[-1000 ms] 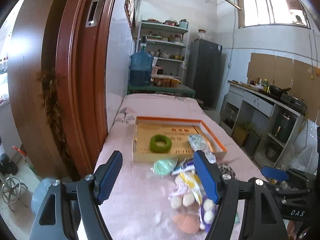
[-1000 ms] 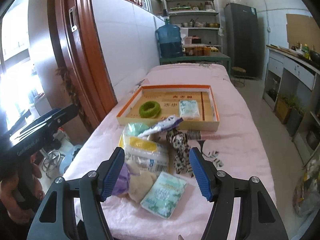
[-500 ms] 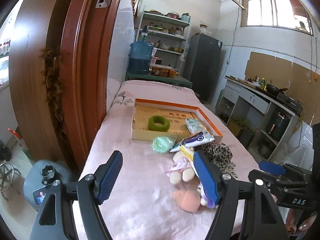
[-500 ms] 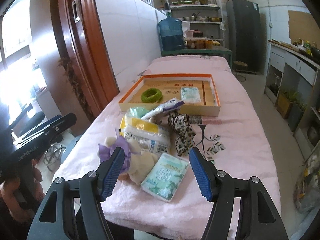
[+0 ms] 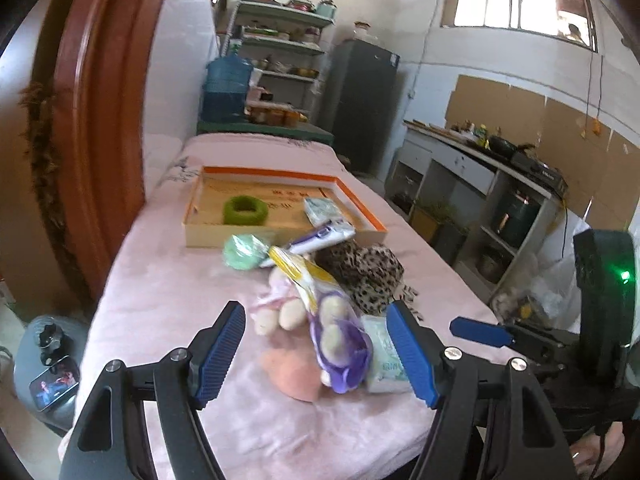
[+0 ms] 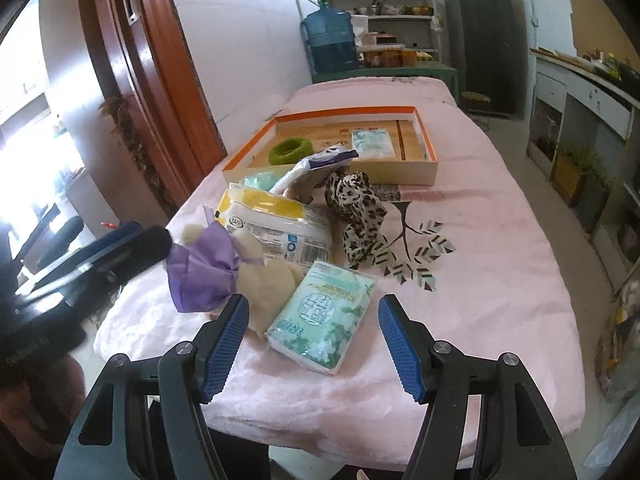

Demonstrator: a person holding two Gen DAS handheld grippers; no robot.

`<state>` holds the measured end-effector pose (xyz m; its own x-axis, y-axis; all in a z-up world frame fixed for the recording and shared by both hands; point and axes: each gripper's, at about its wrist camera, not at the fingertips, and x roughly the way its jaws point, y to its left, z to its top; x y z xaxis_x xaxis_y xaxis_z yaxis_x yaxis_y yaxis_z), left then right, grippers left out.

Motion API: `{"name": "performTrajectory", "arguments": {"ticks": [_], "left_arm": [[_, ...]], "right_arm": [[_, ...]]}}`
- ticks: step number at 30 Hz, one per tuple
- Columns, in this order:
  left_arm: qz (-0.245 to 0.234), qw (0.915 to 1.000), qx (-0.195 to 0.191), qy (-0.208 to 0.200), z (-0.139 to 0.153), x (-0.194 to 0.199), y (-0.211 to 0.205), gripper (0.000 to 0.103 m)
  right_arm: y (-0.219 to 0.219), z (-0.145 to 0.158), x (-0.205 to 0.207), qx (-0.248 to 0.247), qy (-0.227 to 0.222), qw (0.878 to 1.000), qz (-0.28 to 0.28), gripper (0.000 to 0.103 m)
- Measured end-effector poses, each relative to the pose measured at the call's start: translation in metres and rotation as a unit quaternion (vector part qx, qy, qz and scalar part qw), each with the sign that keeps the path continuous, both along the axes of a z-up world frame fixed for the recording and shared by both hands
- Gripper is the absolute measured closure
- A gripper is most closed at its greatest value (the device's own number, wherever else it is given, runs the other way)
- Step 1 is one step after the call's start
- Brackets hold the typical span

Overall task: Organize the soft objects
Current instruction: 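Grasp the white-and-purple plush bunny with the left tool and lift it, then grasp the green 'Flower' tissue pack with the right tool and lift it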

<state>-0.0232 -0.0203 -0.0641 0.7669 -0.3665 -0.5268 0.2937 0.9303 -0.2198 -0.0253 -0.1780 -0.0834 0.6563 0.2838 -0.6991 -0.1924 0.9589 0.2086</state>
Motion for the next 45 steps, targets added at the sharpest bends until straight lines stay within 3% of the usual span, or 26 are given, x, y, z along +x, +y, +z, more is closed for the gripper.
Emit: {"name": "performTrajectory", "arguments": {"ticks": [6, 10, 15, 19, 29, 34, 40, 45], "left_arm": [[-0.012, 0.9994, -0.005, 0.032, -0.017, 0.015, -0.014, 0.031], [-0.020, 0.9990, -0.003, 0.041, -0.024, 0.025, -0.024, 0.038], [-0.032, 0.9977, -0.006, 0.060, -0.034, 0.032, -0.033, 0.064], [-0.037, 0.9969, -0.011, 0.069, -0.042, 0.033, -0.033, 0.073], [-0.043, 0.9970, -0.037, 0.053, -0.041, 0.022, -0.023, 0.075], [-0.037, 0.9987, -0.032, 0.016, -0.026, 0.010, -0.016, 0.075], [-0.019, 0.9991, -0.032, -0.021, -0.006, -0.002, -0.004, 0.075], [-0.009, 0.9990, -0.033, -0.029, 0.001, -0.003, 0.002, 0.075]], "right_arm": [[-0.006, -0.007, -0.001, 0.006, 0.008, 1.000, -0.006, 0.034], [-0.007, -0.014, 0.000, 0.015, 0.022, 1.000, -0.007, 0.034], [-0.006, -0.023, 0.002, 0.025, 0.039, 0.999, -0.004, 0.034], [-0.007, -0.031, 0.008, 0.042, 0.056, 0.998, -0.011, 0.034], [-0.007, -0.046, 0.026, 0.070, 0.098, 0.992, -0.050, 0.034], [-0.002, -0.049, 0.037, 0.079, 0.106, 0.990, -0.058, 0.028], [0.013, -0.051, 0.045, 0.050, 0.107, 0.991, -0.062, 0.028], [0.018, -0.054, 0.045, 0.022, 0.100, 0.992, -0.073, 0.028]]}}
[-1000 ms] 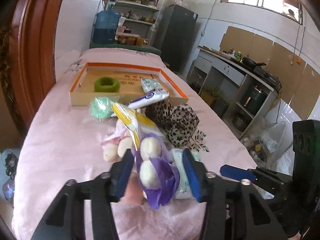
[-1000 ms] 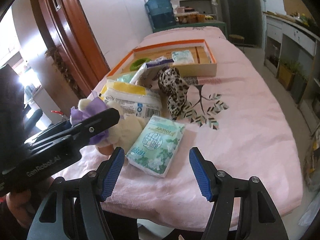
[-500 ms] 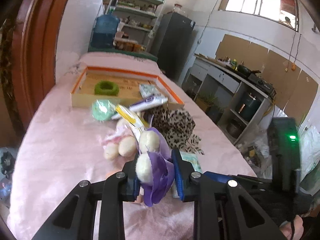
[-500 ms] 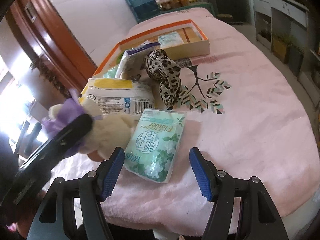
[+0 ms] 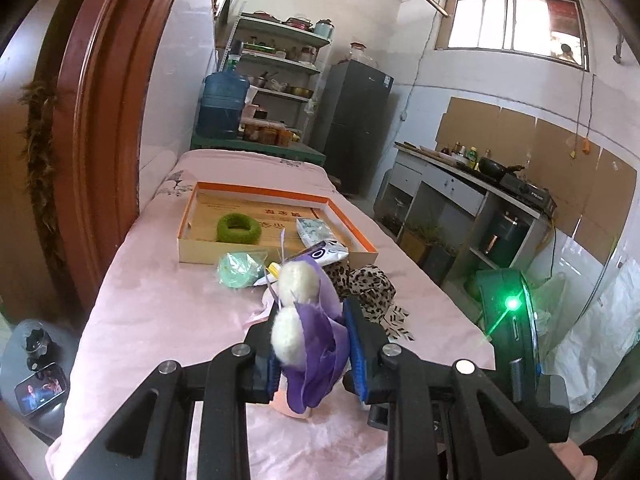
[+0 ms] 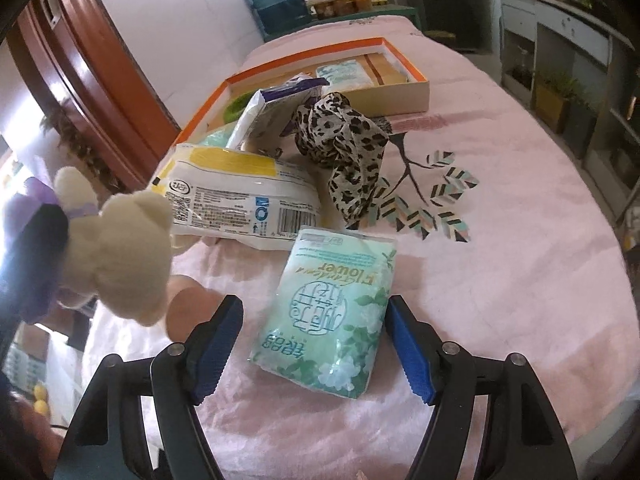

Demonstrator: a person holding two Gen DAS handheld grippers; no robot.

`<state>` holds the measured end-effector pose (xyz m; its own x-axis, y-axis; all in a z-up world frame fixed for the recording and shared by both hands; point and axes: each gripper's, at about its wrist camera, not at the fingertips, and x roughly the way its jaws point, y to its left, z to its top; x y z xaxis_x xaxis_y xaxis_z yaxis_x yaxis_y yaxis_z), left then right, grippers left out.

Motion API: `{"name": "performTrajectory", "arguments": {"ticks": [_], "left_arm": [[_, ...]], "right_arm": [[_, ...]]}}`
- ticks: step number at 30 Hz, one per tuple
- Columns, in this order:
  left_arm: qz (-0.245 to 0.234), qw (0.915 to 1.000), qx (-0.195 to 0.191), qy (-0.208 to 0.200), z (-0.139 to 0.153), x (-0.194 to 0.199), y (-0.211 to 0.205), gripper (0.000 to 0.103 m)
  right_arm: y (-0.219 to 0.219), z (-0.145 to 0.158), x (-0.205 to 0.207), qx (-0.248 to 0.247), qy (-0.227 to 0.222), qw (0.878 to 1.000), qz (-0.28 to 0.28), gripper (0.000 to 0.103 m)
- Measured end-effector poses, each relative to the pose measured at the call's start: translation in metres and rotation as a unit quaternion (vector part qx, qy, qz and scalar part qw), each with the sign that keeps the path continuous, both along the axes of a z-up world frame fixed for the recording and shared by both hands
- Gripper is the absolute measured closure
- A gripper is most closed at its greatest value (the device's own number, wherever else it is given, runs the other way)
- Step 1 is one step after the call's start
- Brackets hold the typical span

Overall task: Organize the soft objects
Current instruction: 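Grasp the green 'Flower' tissue pack with the right tool and lift it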

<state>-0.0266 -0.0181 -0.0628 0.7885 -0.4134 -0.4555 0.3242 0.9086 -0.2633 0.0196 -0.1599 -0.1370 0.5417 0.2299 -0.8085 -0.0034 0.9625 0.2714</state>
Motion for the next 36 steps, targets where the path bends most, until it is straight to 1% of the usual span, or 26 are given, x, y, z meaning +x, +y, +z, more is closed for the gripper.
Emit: {"name": "performTrajectory", "arguments": {"ticks": [1, 3, 4, 7, 10, 14, 19, 28, 32, 36], "left_arm": [[0.001, 1.0000, -0.001, 0.000, 0.000, 0.000, 0.001, 0.075], [0.003, 1.0000, -0.002, 0.001, 0.000, 0.000, 0.001, 0.075], [0.003, 1.0000, -0.002, 0.001, 0.001, 0.000, 0.002, 0.075], [0.004, 1.0000, -0.004, 0.002, 0.001, 0.001, 0.003, 0.075], [0.005, 1.0000, -0.004, 0.005, 0.002, 0.001, 0.003, 0.075], [0.008, 0.9999, -0.002, 0.006, 0.002, 0.000, 0.004, 0.075], [0.010, 0.9999, -0.001, 0.003, 0.004, 0.000, 0.005, 0.075], [0.016, 0.9999, -0.004, -0.001, 0.008, -0.002, 0.010, 0.075], [0.018, 0.9998, -0.008, -0.009, 0.011, -0.002, 0.011, 0.075], [0.023, 0.9994, -0.015, -0.020, 0.016, -0.003, 0.014, 0.075]], "right_arm": [[0.001, -0.001, 0.001, -0.007, 0.001, 1.000, 0.000, 0.028], [0.002, -0.003, 0.001, -0.023, 0.005, 1.000, 0.000, 0.036], [0.001, -0.004, 0.001, -0.029, 0.008, 1.000, 0.000, 0.042], [-0.003, -0.005, -0.002, -0.024, 0.010, 1.000, -0.001, 0.047], [-0.007, -0.005, -0.002, -0.019, 0.010, 1.000, -0.001, 0.048], [-0.007, -0.005, -0.004, -0.025, 0.008, 1.000, 0.001, 0.048], [-0.008, 0.004, -0.010, -0.030, -0.002, 1.000, 0.001, 0.048], [-0.011, 0.043, -0.022, -0.046, -0.063, 0.997, 0.000, 0.048], [-0.007, 0.059, -0.027, -0.058, -0.087, 0.994, 0.007, 0.048], [-0.005, 0.069, -0.031, -0.066, -0.106, 0.992, 0.014, 0.048]]}}
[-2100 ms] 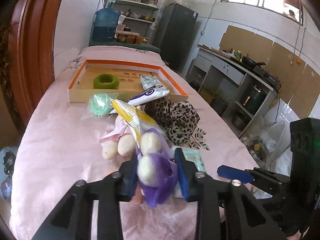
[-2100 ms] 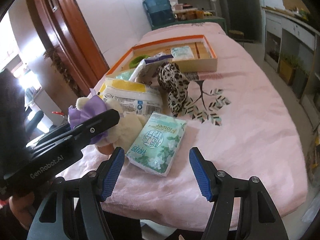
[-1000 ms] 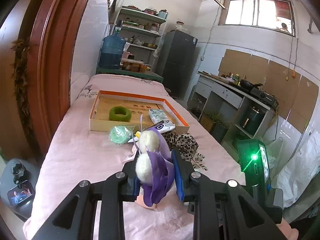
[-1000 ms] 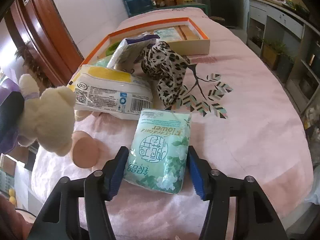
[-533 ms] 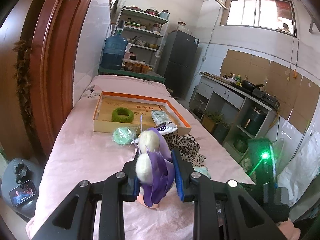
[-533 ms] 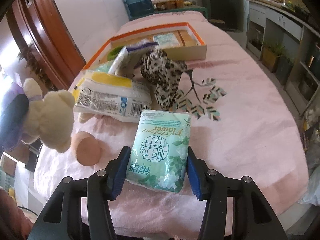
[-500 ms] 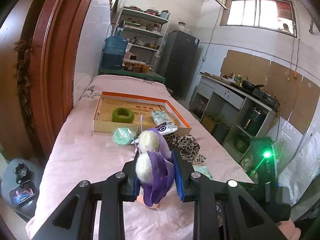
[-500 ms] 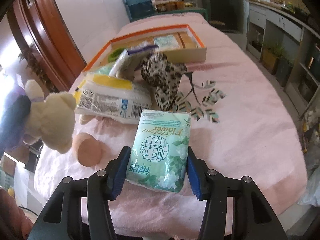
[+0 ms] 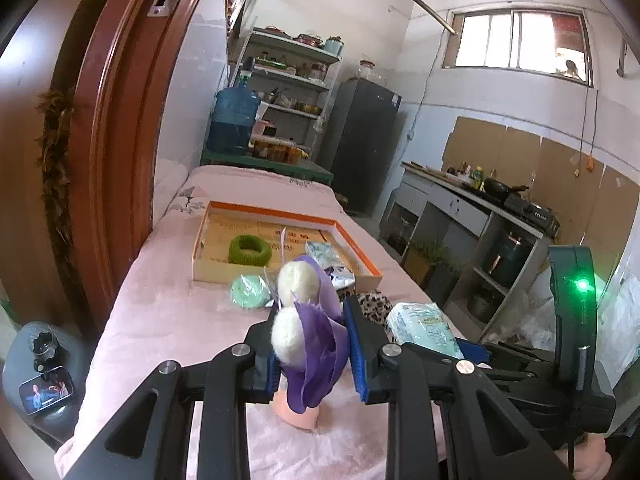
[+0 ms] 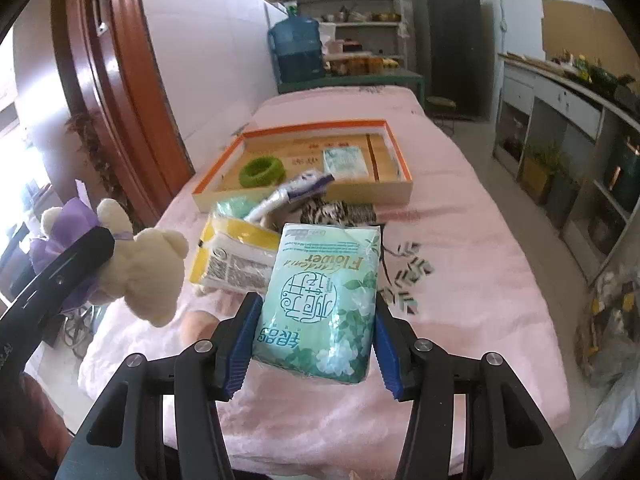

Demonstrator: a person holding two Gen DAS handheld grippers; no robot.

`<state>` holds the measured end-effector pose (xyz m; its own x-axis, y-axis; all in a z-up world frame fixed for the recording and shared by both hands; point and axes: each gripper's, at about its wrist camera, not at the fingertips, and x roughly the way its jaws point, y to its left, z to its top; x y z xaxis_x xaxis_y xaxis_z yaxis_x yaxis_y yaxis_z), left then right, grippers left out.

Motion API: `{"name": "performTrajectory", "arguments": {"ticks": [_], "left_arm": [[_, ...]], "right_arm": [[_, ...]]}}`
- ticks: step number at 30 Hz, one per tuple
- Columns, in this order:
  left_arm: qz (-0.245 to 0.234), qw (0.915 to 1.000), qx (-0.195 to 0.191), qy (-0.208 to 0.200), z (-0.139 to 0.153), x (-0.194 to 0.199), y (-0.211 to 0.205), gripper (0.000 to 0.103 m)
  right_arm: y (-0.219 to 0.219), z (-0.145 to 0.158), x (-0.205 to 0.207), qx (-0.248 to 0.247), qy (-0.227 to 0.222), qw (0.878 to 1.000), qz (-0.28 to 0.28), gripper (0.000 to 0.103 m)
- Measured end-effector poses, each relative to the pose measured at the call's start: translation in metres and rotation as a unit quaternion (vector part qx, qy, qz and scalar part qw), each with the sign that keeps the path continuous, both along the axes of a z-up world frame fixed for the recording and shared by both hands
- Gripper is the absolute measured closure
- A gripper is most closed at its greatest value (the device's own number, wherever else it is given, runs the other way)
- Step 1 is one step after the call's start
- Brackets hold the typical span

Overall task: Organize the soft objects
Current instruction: 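Grasp the green 'Flower' tissue pack with the right tool and lift it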

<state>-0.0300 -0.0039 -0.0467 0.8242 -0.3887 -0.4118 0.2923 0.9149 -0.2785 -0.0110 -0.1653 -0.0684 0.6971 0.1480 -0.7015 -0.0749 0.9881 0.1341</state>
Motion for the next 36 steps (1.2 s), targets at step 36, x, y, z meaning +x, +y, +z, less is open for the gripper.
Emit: {"name": "performTrajectory", "arguments": {"ticks": [36], "left_arm": [[-0.008, 1.0000, 0.004, -0.001, 0.039, 0.026, -0.005, 0.075]], "right_arm": [[-0.014, 0.062, 0.024, 0.005, -0.040, 0.998, 0.039, 0.048]]}}
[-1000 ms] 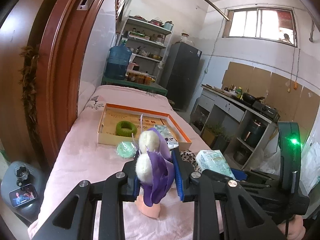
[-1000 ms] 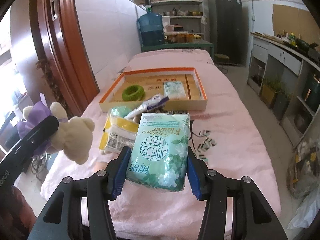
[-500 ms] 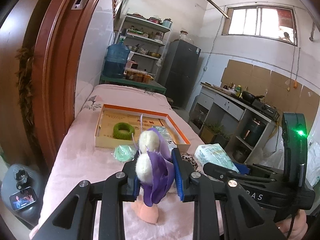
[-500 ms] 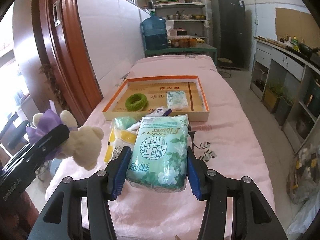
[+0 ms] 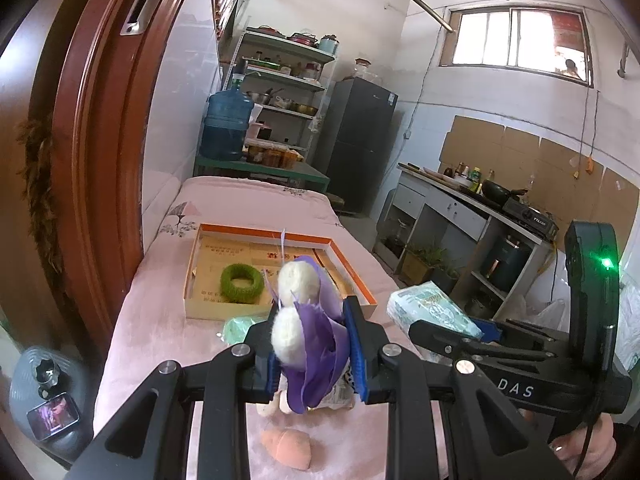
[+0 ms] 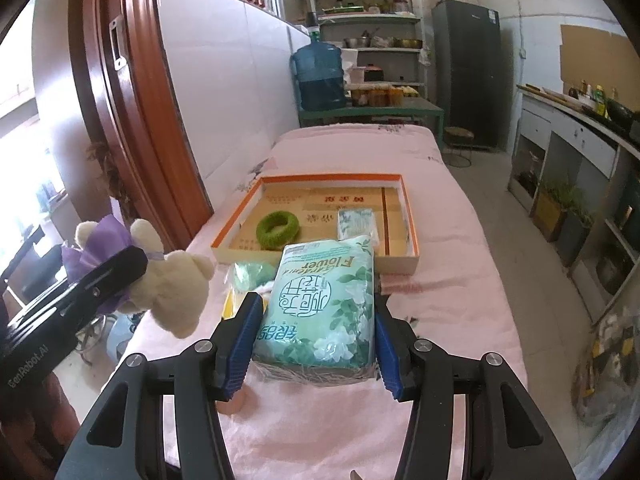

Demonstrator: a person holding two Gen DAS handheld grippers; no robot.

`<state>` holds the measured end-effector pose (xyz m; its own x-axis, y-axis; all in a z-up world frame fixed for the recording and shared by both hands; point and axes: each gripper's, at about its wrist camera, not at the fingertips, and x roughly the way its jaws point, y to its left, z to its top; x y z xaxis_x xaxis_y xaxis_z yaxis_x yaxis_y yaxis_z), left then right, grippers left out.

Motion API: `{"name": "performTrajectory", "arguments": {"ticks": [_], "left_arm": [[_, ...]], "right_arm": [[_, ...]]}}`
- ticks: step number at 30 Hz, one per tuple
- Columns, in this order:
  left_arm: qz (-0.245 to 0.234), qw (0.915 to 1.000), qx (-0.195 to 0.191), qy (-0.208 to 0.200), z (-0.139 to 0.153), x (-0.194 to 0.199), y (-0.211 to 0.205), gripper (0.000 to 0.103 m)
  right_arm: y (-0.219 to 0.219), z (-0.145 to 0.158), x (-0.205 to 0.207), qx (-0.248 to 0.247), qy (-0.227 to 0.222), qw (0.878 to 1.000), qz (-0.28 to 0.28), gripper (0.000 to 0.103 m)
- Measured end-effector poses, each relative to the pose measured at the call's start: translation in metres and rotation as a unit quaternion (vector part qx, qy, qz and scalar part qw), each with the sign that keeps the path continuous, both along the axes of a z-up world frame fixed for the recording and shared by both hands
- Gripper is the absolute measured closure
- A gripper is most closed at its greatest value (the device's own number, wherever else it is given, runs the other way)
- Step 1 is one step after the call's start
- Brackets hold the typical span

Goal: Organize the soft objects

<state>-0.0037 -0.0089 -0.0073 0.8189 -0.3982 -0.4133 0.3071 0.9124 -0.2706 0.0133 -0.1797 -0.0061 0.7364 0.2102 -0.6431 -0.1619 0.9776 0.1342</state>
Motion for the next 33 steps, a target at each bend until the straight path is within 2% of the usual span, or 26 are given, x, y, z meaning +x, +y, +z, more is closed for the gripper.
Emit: {"name": "performTrajectory", "arguments": {"ticks": [14, 19, 25, 29, 33], "left_arm": [[-0.008, 0.9997, -0.009, 0.020, 0.002, 0.021, -0.018, 0.075], [-0.015, 0.9997, 0.002, 0.019, 0.004, 0.015, -0.025, 0.075], [-0.015, 0.9997, 0.003, 0.016, 0.006, 0.012, -0.023, 0.075], [-0.016, 0.9998, 0.008, 0.013, 0.009, 0.019, -0.018, 0.075], [-0.011, 0.9998, 0.013, 0.012, 0.012, 0.031, -0.013, 0.075]], "right_arm": [[-0.009, 0.002, 0.013, -0.002, 0.003, 1.000, 0.023, 0.048], [-0.009, -0.002, 0.009, 0.006, 0.008, 1.000, 0.024, 0.048], [-0.006, 0.004, 0.009, 0.009, -0.005, 1.000, 0.024, 0.049], [-0.005, 0.008, 0.018, 0.015, -0.011, 1.000, 0.024, 0.051], [0.000, 0.008, 0.037, 0.010, -0.011, 0.999, 0.029, 0.058]]}}
